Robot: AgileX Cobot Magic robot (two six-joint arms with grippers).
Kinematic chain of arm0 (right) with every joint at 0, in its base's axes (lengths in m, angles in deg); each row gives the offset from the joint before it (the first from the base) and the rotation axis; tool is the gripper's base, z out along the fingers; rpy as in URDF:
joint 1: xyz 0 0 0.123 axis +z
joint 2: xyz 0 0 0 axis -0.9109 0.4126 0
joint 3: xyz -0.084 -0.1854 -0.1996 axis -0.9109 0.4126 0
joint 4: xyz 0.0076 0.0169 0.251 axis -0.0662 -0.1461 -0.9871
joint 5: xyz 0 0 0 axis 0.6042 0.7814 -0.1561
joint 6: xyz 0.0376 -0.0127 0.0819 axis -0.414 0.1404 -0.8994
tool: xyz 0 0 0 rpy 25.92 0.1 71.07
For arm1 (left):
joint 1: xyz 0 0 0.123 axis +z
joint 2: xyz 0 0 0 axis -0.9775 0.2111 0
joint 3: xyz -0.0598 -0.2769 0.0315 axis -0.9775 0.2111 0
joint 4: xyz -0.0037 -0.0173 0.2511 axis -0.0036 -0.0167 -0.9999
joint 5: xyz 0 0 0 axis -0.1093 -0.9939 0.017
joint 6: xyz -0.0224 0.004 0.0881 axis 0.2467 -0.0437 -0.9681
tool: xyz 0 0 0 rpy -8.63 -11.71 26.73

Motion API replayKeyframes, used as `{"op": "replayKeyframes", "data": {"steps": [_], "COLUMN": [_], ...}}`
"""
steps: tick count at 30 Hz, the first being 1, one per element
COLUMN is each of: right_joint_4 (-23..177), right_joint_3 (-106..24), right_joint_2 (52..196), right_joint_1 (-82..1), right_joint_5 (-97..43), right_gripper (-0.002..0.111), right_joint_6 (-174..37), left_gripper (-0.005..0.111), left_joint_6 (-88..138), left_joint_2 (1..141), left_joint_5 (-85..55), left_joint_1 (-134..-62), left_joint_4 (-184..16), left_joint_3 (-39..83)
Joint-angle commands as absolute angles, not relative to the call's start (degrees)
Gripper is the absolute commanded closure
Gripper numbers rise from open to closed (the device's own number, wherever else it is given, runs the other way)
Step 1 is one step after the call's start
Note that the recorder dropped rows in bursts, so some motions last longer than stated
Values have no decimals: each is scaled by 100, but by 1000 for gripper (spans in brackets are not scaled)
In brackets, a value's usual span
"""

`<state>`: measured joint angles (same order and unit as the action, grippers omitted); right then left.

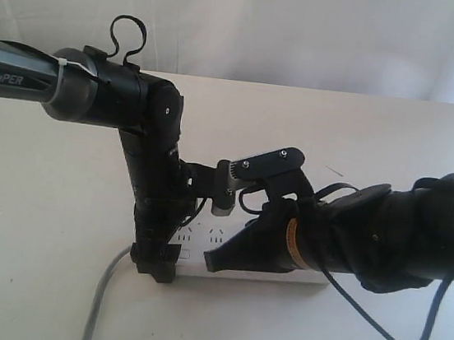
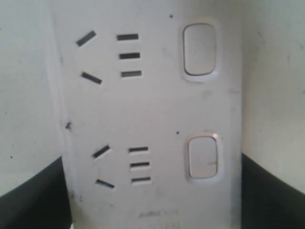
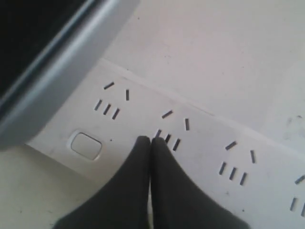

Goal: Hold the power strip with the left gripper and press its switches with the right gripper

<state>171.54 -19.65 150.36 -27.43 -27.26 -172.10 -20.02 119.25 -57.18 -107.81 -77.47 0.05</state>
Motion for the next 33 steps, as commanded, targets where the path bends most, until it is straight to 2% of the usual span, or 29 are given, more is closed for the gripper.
{"op": "replayKeyframes", "data": {"steps": [1,8,19,33], "right_joint_4": [17131,17152,17160,17147], "right_joint_3": [-1983,-1983,-1983,-1706], "right_joint_2": [15406,15510,14694,14717], "right_joint_1": [-2743,-2743,-2743,-2743], "right_joint_5": [-2567,-2351,-2442,-2654], "right_gripper": [108,108,108,108], "right_joint_6": [-17249,-17249,-17249,-17209], "left_gripper": [107,107,107,107], "left_joint_6": [-1919,-1919,-1919,-2062], "left_joint_2": [12087,12087,12087,12087], "left_joint_5": [-6260,-6272,-6272,-6420], "left_joint_1": [-10758,-10758,-10758,-10758], "left_joint_4": [-7771,-7771,-7815,-7844], "left_joint_3": [142,142,142,142]}}
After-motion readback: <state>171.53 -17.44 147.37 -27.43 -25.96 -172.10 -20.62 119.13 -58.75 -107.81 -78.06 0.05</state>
